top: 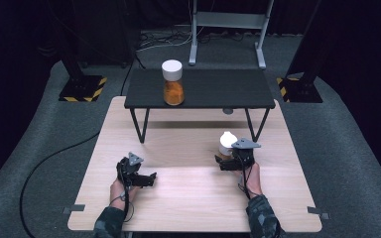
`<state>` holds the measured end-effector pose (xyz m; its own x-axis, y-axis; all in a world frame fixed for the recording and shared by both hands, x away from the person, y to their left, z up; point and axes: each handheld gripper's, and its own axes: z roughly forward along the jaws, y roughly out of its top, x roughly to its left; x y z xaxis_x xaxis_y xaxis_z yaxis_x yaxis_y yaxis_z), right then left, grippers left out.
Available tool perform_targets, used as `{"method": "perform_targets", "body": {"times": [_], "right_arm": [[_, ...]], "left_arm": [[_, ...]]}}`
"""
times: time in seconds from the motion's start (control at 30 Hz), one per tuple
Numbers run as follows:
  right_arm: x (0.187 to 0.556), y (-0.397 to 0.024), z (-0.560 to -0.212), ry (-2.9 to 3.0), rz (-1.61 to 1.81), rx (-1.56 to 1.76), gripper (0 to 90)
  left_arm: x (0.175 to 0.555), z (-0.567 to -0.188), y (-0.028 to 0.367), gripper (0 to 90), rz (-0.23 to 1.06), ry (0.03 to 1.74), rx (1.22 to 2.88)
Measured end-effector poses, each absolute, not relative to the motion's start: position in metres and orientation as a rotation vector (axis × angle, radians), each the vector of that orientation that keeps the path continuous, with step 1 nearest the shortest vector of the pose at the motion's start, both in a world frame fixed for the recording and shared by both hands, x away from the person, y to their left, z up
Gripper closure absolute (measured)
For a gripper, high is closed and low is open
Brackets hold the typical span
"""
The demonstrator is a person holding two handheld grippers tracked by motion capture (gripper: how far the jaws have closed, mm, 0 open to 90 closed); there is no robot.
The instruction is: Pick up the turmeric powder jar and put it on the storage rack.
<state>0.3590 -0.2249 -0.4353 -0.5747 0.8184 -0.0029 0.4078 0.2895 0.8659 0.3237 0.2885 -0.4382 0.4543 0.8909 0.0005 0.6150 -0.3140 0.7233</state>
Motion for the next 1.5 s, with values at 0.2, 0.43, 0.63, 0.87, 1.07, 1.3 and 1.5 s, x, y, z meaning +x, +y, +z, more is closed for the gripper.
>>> {"method": "perform_targets", "body": {"times": [0.2,0.43,0.63,0.87,1.07,1.3,1.5], "right_arm": [[0.361,-0.227,-0.442,2.121,1.236,1.100,26.3],[0.361,-0.227,-0.443,2.123,1.229,1.091,29.6],[0.362,-0.227,-0.440,2.132,1.224,1.099,29.9],[0.361,-0.229,-0.429,2.141,1.235,1.101,29.9],[0.358,-0.232,-0.408,2.143,1.252,1.089,29.9],[0.358,-0.236,-0.389,2.143,1.254,1.098,29.9],[0.358,-0.235,-0.372,2.135,1.245,1.081,29.9]], "left_arm": [[0.324,-0.438,0.289,0.3,0.537,1.253,2.045],[0.324,-0.438,0.289,0.4,0.536,1.253,2.045],[0.324,-0.438,0.289,0.3,0.537,1.252,2.045],[0.324,-0.438,0.289,0.4,0.537,1.253,2.046],[0.324,-0.438,0.289,0.4,0.536,1.253,2.046],[0.324,-0.438,0.289,0.3,0.536,1.252,2.046],[0.324,-0.438,0.289,0.4,0.536,1.252,2.046]]}}
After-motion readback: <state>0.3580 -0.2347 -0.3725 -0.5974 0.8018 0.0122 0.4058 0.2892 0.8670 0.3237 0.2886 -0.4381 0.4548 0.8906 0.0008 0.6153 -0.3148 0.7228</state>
